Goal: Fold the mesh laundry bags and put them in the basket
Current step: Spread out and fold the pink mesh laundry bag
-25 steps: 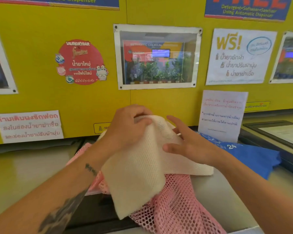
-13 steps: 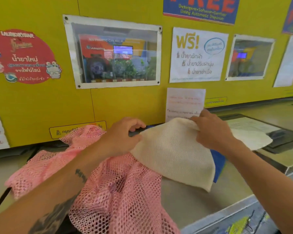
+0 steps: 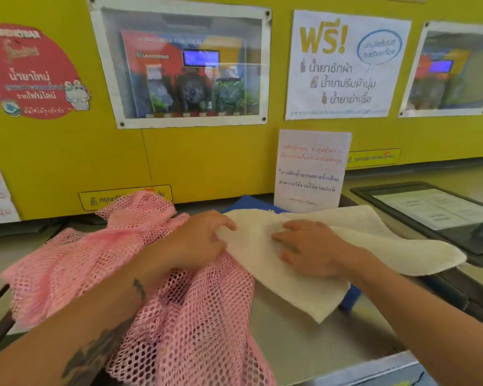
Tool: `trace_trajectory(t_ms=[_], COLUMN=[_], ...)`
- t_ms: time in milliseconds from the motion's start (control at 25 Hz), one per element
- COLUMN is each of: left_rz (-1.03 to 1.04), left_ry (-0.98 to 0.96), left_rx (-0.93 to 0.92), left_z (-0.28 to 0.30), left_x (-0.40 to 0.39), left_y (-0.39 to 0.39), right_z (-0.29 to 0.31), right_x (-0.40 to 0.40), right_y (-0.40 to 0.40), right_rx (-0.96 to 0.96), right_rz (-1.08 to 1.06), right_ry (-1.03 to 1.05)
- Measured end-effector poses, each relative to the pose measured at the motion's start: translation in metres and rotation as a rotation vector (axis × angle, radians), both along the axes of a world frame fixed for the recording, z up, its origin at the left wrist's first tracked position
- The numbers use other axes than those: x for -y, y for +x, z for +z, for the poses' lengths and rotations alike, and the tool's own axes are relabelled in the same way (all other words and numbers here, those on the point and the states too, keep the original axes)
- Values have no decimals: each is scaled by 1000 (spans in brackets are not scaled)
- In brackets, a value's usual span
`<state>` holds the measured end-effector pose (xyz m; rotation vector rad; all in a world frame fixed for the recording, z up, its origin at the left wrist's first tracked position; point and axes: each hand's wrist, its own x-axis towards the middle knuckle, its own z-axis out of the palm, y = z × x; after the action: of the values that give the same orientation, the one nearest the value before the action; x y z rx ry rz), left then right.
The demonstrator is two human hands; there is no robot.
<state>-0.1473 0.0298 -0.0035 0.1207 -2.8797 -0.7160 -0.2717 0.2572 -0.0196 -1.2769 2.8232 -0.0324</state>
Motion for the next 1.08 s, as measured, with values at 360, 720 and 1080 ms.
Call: trace_trajectory(t_ms=[360, 720, 1080], left_rz=[487, 615, 329], left_ry=[-81, -80, 105], left_rx=[-66, -458, -655], left_z=[20, 9, 68], left_x=[95, 135, 156], left_y=[95, 174, 221], right_z=[44, 32, 77], right_x=[106, 175, 286], right_y=[73, 61, 157], right_rx=[266, 25, 202], right_rz=[472, 354, 695], right_ry=[-314, 196, -472])
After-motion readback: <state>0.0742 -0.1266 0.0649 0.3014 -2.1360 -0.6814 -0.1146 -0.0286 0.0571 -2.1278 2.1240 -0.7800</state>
